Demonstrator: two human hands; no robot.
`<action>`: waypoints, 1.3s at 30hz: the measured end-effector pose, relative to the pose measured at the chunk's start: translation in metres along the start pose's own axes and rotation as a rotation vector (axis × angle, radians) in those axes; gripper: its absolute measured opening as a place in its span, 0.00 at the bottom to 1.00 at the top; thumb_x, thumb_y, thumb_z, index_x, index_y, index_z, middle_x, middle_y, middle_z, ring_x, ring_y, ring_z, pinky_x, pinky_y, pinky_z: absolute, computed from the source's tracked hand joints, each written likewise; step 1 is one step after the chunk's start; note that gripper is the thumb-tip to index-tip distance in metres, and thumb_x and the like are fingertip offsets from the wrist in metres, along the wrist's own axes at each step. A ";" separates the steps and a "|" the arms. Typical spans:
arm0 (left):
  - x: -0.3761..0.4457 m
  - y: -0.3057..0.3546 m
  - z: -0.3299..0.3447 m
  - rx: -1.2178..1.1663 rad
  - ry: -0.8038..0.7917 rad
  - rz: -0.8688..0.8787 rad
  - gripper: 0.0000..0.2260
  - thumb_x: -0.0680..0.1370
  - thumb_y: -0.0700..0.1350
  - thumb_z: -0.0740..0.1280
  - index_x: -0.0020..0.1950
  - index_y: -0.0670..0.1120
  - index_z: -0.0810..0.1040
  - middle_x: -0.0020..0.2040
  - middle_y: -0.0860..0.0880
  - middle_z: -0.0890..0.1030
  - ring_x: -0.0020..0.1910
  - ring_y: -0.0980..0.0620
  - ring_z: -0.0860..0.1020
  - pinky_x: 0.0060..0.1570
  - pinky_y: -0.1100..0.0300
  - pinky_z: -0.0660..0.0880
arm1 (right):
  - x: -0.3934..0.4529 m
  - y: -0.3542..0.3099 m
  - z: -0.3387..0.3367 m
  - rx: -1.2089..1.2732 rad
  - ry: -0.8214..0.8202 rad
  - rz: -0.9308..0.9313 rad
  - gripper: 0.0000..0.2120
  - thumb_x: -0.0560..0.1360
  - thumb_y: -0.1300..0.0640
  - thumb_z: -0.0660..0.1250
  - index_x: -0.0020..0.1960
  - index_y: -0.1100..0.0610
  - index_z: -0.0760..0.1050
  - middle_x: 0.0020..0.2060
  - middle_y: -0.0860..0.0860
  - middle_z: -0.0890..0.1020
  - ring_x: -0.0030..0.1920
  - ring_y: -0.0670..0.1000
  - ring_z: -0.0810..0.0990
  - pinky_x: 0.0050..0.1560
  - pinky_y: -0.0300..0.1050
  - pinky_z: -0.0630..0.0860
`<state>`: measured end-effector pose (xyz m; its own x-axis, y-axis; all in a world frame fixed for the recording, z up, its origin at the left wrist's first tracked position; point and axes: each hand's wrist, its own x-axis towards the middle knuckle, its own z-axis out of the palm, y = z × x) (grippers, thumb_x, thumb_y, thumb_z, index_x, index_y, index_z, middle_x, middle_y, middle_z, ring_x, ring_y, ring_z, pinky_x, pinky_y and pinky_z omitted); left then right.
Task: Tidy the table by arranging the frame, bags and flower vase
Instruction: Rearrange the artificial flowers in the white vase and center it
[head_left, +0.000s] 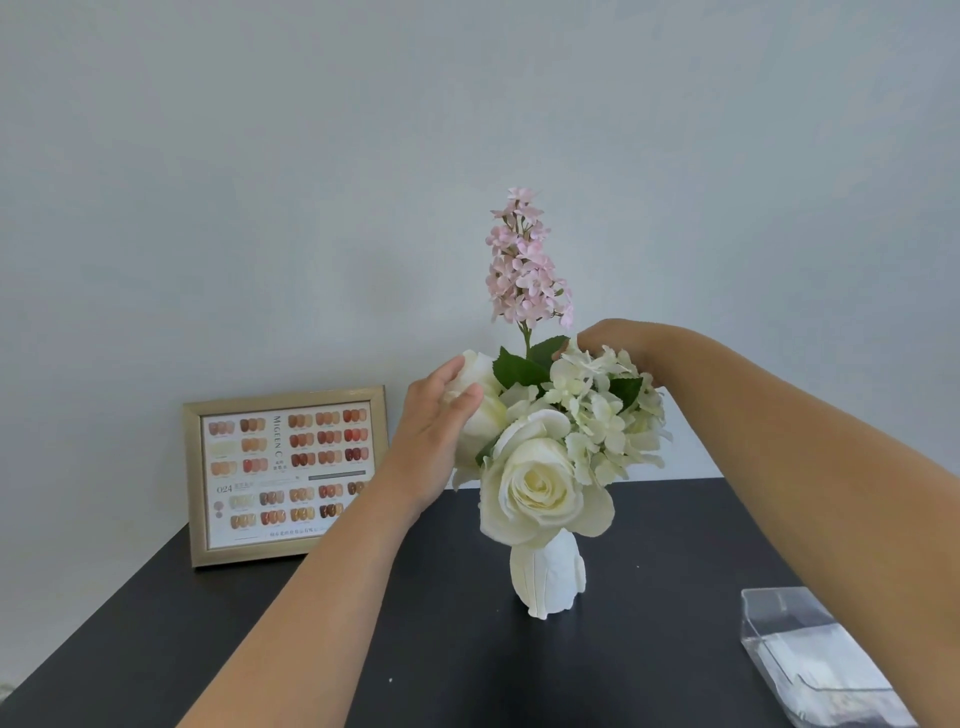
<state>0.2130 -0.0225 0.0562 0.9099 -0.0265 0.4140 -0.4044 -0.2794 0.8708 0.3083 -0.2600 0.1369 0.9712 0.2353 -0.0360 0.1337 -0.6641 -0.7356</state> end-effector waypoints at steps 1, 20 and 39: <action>0.002 0.000 -0.003 -0.020 0.000 -0.013 0.28 0.74 0.66 0.58 0.74 0.63 0.63 0.73 0.58 0.64 0.64 0.66 0.66 0.60 0.60 0.61 | 0.000 0.000 0.000 -0.009 -0.010 0.011 0.18 0.77 0.49 0.66 0.54 0.63 0.80 0.48 0.58 0.83 0.47 0.60 0.83 0.53 0.53 0.80; 0.006 0.001 0.000 0.001 -0.109 -0.054 0.27 0.71 0.62 0.62 0.71 0.62 0.67 0.63 0.64 0.65 0.52 0.78 0.69 0.47 0.69 0.66 | -0.001 -0.001 0.011 0.037 0.179 -0.191 0.18 0.65 0.46 0.79 0.52 0.49 0.84 0.44 0.48 0.86 0.46 0.49 0.84 0.50 0.45 0.80; 0.001 0.001 -0.008 0.015 -0.106 -0.050 0.24 0.72 0.63 0.61 0.68 0.64 0.66 0.61 0.70 0.64 0.50 0.83 0.66 0.48 0.69 0.66 | -0.041 -0.065 -0.006 0.130 0.092 -0.519 0.16 0.66 0.58 0.80 0.51 0.58 0.81 0.41 0.51 0.87 0.40 0.46 0.84 0.33 0.37 0.74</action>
<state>0.2127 -0.0149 0.0596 0.9338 -0.1132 0.3395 -0.3579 -0.2971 0.8852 0.2613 -0.2305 0.1900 0.7981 0.4420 0.4095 0.5806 -0.3823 -0.7189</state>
